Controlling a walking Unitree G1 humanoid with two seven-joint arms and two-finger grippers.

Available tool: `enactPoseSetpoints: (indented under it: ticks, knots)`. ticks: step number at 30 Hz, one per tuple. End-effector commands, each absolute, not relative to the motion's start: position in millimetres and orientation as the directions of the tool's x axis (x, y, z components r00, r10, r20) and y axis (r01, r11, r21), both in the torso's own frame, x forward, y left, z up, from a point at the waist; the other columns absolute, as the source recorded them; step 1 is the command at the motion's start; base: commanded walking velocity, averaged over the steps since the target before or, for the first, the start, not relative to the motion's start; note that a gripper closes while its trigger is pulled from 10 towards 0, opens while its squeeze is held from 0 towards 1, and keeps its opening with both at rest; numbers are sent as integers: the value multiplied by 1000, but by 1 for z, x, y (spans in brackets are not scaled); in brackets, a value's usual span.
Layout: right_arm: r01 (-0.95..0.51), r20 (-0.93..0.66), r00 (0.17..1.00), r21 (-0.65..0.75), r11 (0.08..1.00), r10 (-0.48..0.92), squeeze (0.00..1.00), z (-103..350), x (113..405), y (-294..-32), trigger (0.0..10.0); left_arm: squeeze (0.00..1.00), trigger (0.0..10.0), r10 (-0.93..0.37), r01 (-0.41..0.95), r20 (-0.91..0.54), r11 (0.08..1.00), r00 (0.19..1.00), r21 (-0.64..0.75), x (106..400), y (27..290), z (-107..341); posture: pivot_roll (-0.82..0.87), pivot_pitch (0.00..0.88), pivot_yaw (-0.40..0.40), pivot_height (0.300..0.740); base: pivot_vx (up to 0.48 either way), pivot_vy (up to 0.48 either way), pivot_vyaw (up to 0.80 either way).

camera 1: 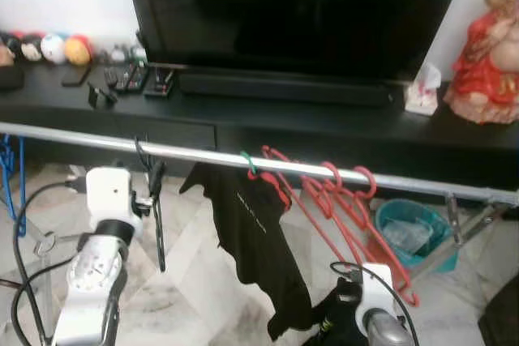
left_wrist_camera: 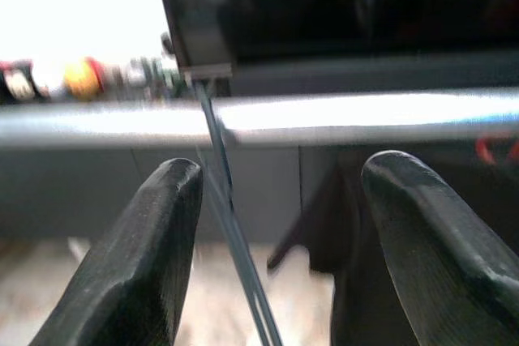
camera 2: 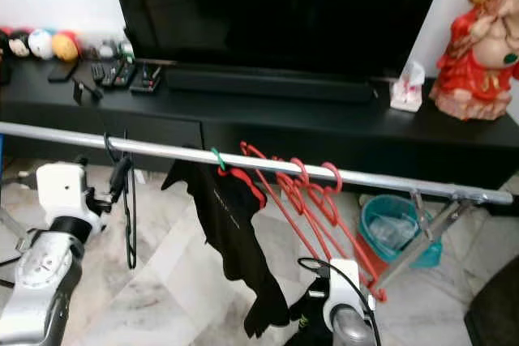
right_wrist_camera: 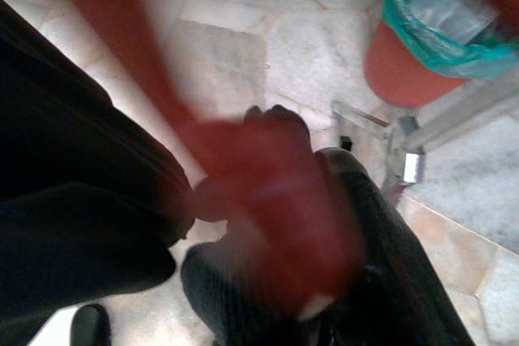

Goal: Hang hanger

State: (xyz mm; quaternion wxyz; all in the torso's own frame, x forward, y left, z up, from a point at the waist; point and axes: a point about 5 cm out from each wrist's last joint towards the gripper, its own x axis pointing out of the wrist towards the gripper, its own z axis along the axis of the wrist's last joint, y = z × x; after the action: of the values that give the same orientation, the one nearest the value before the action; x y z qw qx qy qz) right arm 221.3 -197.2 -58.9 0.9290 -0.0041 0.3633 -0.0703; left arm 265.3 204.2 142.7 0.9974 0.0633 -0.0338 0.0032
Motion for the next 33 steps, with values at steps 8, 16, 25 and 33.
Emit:
enactPoseSetpoints:
  ticks: [8, 16, 25, 33]
  knots:
    - [131, -669, 731, -57, 990, -135, 0, -57, 224, -199, 10000, 0, 10000, 122, -96, -186, 985, 975, 145, 283, 215, 128, 103, 0, -42, 740, 0, 0, 0]
    - [134, -666, 733, -55, 989, -137, 0, -56, 225, -199, 10000, 0, 10000, 176, -168, -306, 984, 936, 53, 311, 222, 114, 89, 0, -41, 740, 0, 0, 0]
    - [117, -669, 734, -40, 992, -113, 0, -56, 226, -197, 10000, 0, 10000, 172, -165, -346, 985, 923, 48, 351, 219, 116, 74, 0, -35, 740, 0, 0, 0]
    - [121, -663, 740, -35, 992, -113, 0, -55, 227, -197, 10000, 0, 10000, 172, -167, -372, 985, 912, 47, 367, 214, 117, 70, 0, -35, 740, 0, 0, 0]
